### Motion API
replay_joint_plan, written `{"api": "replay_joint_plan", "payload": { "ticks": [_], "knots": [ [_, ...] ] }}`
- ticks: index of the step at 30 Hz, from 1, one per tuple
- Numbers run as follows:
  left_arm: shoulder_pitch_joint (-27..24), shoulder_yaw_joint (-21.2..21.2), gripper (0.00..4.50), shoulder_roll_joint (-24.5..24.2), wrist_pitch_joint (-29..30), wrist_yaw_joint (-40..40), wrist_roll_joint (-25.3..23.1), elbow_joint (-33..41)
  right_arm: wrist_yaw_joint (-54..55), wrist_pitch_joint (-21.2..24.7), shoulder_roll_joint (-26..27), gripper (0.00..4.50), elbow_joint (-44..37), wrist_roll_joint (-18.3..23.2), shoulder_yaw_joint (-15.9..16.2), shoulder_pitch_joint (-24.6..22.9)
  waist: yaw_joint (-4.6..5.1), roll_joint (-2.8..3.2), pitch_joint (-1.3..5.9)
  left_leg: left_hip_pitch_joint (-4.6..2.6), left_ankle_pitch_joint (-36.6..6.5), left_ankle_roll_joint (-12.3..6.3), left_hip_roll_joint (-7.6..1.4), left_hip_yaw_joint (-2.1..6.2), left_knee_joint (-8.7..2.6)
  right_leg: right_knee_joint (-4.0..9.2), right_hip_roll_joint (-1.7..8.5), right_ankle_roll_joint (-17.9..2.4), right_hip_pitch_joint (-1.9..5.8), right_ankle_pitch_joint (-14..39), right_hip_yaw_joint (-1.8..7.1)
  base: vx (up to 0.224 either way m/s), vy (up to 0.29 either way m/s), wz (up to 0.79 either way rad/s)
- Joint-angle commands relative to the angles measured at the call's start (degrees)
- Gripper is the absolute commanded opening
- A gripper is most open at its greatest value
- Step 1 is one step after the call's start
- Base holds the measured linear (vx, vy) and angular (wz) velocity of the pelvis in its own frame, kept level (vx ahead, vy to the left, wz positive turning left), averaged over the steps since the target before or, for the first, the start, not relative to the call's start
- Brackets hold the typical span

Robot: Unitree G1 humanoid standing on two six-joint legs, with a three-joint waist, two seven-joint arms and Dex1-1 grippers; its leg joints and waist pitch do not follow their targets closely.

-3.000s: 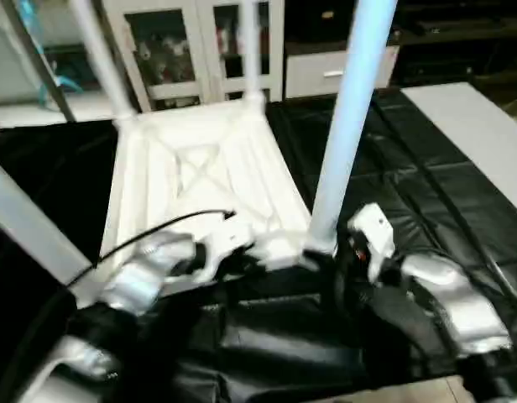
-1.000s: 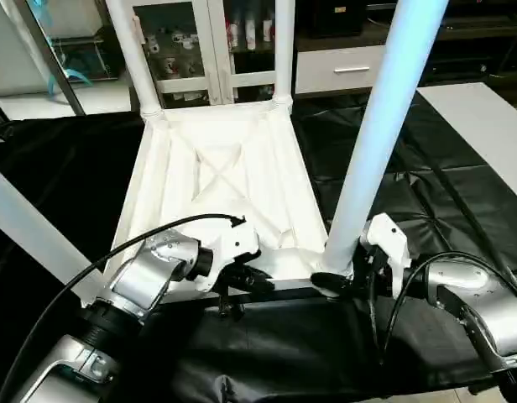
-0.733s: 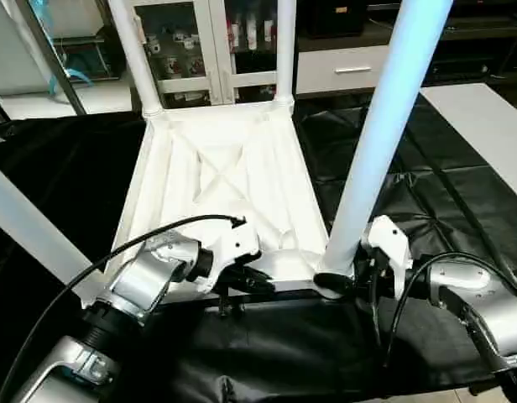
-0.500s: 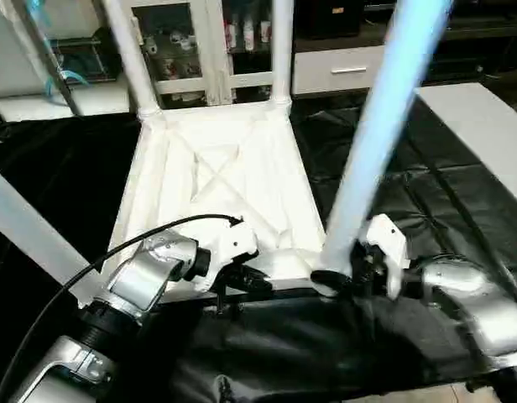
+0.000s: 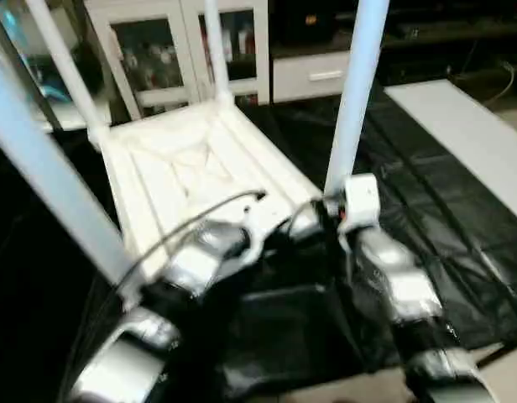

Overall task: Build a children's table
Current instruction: Rotate leg to tighten

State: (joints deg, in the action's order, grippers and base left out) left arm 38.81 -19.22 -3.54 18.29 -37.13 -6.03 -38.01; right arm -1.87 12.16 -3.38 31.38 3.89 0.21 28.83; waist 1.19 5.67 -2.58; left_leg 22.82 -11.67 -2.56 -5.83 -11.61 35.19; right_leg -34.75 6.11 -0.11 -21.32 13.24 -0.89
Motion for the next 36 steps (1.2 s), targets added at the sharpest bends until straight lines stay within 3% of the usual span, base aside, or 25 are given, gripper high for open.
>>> {"api": "replay_joint_plan", "payload": {
  "ticks": [1,3,5,7,9,10,12,15,16,17,19,20,21,22,26,27,30,32,33,34,36],
  "knots": [
    [2.49,2.10,0.00,2.91,-2.83,11.56,-1.39,-5.93,4.58,-3.84,4.97,2.70,6.78,0.12,0.59,2.55,0.61,-1.42,2.62,-3.18,-31.92,6.82,-5.99,4.30,-6.27,5.79,3.30,-8.66,-1.29,21.11,1.42,0.000,0.000,0.00],
    [2.82,2.26,0.00,3.12,-3.03,11.75,-1.26,-6.35,3.92,-5.07,5.53,2.70,7.54,0.85,0.16,3.03,0.22,-1.13,2.70,-3.24,-32.29,6.14,-6.08,4.38,-6.31,5.92,3.55,-8.20,-1.20,20.85,1.41,0.000,0.000,0.00],
    [3.01,2.25,0.00,2.98,-3.32,10.54,-1.23,-6.56,0.67,-6.03,6.25,2.70,7.98,1.70,-0.11,3.73,0.21,-1.05,3.10,-2.27,-27.96,4.64,-6.36,4.38,-7.08,5.25,3.28,-8.59,-0.08,13.53,1.08,0.000,0.000,0.00],
    [2.25,2.00,0.00,1.97,-3.38,7.51,-0.99,-5.60,-5.95,-6.13,7.18,2.70,4.76,4.69,-0.57,2.70,0.10,-1.02,3.09,-2.04,-26.25,3.37,-6.38,4.14,-7.14,5.05,3.42,-9.45,0.19,10.40,1.03,0.000,0.000,0.00],
    [2.01,1.72,0.00,1.40,-3.67,6.49,-1.11,-5.35,-7.48,-6.76,7.02,2.70,3.20,5.17,-0.36,2.00,-0.02,-1.18,3.14,-1.69,-24.42,1.93,-6.41,4.00,-7.02,5.13,3.76,-9.86,0.46,10.53,1.07,0.000,0.000,0.00],
    [1.69,1.44,0.00,0.53,-4.37,4.78,-1.11,-5.23,-8.29,-7.97,6.37,3.26,0.91,5.29,-0.15,0.82,-0.13,-1.15,3.21,-1.77,-23.34,1.35,-6.49,3.88,-6.82,5.23,3.92,-10.12,0.34,11.01,1.16,0.000,0.000,0.00],
    [1.73,1.42,0.00,0.02,-5.53,3.43,-0.88,-6.00,-8.50,-9.48,5.78,3.40,0.39,5.35,-0.26,0.32,-0.47,-1.21,3.19,-1.94,-22.50,0.34,-6.52,3.60,-6.58,5.56,4.09,-10.23,0.12,12.05,1.34,0.000,0.000,0.00],
    [0.62,0.92,0.00,-1.41,-5.97,0.23,-0.37,-4.28,-9.87,-8.70,3.88,3.75,-3.74,5.76,0.11,-1.95,-0.04,-1.29,3.14,-0.48,-20.66,-0.87,-6.64,4.25,-6.76,5.36,4.29,-9.76,1.13,14.61,1.11,0.000,0.000,0.00],
    [-0.19,0.62,0.00,-2.42,-5.19,-1.83,0.00,-2.74,-11.37,-7.58,2.37,3.88,-6.67,6.19,0.36,-3.49,-0.36,-1.01,3.34,-1.15,-19.37,-0.95,-6.93,3.89,-6.78,5.21,3.76,-9.84,0.46,11.76,0.98,0.000,0.000,0.00],
    [-0.53,0.46,0.00,-2.89,-5.00,-2.71,0.13,-2.10,-12.12,-7.06,1.75,3.94,-7.83,6.35,0.33,-4.11,-0.36,-1.01,3.34,-1.15,-19.37,-0.95,-6.93,3.89,-6.78,5.21,3.76,-9.84,0.46,11.76,0.98,0.000,0.000,0.00],
    [-2.09,-0.34,0.00,-5.16,-3.37,-6.65,0.64,0.84,-16.63,-3.95,-1.30,4.06,-13.02,7.53,0.26,-6.81,-0.54,-1.12,3.35,-1.12,-16.80,-2.72,-6.96,3.57,-6.47,4.82,3.71,-11.34,0.68,6.48,1.05,0.000,0.000,0.00],
    [-2.63,-0.67,0.00,-5.99,-2.83,-8.04,0.78,1.83,-18.19,-2.76,-2.45,4.19,-14.68,7.94,0.35,-7.66,-0.65,-0.86,3.40,-1.26,-16.28,-2.99,-6.90,3.57,-6.35,4.72,3.74,-11.75,0.68,6.12,1.03,0.000,0.000,0.00],
    [-4.46,-1.74,0.00,-8.91,-2.42,-13.79,1.79,5.08,-24.44,1.09,-7.72,4.27,-20.18,9.13,1.83,-10.59,-0.65,-0.82,3.52,-1.09,-14.97,-3.67,-6.88,3.44,-6.19,4.63,3.83,-12.38,0.75,5.11,1.05,0.051,-0.017,-0.01],
    [-5.11,-2.05,0.00,-9.97,-2.03,-16.07,2.39,6.32,-27.29,2.51,-10.01,4.32,-22.28,9.72,2.69,-11.71,-1.33,-0.82,3.70,-1.17,-12.48,-4.93,-7.13,3.59,-5.93,4.39,3.87,-12.43,1.21,2.16,0.96,0.056,-0.010,-0.01],
    [-6.96,-3.15,0.00,-13.47,-3.92,-24.57,4.83,9.92,-36.44,4.61,-17.89,4.32,-28.38,10.63,5.32,-15.49,-1.91,-0.53,4.01,-1.37,-5.34,-7.97,-7.01,3.31,-5.11,3.04,3.61,-14.78,1.27,-7.60,0.65,0.029,-0.003,-0.01],
    [-7.15,-3.27,0.00,-13.92,-3.82,-25.61,5.24,10.44,-37.41,4.80,-18.76,4.32,-28.97,10.88,5.48,-15.91,-1.89,-0.13,3.93,-1.41,-5.70,-8.14,-7.07,3.27,-5.13,2.95,3.65,-15.16,1.12,-7.82,0.62,0.000,0.000,0.00],
    [-8.69,-4.45,0.00,-17.98,-4.08,-34.60,8.34,15.18,-45.96,6.48,-26.37,4.32,-34.30,12.95,6.40,-19.70,-2.43,-0.28,4.09,-1.82,-6.08,-8.14,-7.32,3.33,-5.05,2.90,3.60,-15.12,1.35,-8.31,0.50,0.000,0.000,0.00],
    [-8.77,-4.77,0.00,-19.18,-3.68,-36.75,8.85,16.32,-48.92,7.53,-28.92,4.32,-35.83,13.93,6.59,-20.83,-2.96,0.03,4.01,-2.00,-5.63,-7.86,-7.38,3.18,-5.07,2.76,3.46,-15.19,1.12,-8.41,0.41,0.000,0.000,0.00],
    [-8.80,-4.90,0.00,-19.78,-3.02,-37.46,8.93,17.08,-50.33,8.67,-30.22,4.32,-36.90,14.58,6.60,-21.39,-3.14,-0.09,3.96,-2.10,-5.95,-7.77,-7.33,3.09,-5.09,2.83,3.27,-15.22,1.08,-8.09,0.32,0.000,0.000,0.00],
    [-8.64,-5.07,0.00,-20.24,-1.97,-37.97,8.91,17.45,-51.85,9.93,-31.28,4.32,-37.61,15.34,6.94,-21.71,-3.61,0.19,3.76,-2.12,-7.76,-6.87,-7.47,2.95,-5.33,2.85,3.43,-15.52,0.94,-6.22,0.38,0.000,0.000,0.00],
    [-8.60,-5.18,0.00,-20.62,-1.19,-38.51,8.95,17.89,-52.98,11.08,-32.16,4.32,-38.31,15.98,7.17,-21.94,-3.59,-0.01,3.61,-2.18,-10.75,-5.15,-7.44,2.98,-5.69,3.07,3.48,-15.67,1.06,-3.59,0.38,0.000,0.000,0.00]
  ]
}}
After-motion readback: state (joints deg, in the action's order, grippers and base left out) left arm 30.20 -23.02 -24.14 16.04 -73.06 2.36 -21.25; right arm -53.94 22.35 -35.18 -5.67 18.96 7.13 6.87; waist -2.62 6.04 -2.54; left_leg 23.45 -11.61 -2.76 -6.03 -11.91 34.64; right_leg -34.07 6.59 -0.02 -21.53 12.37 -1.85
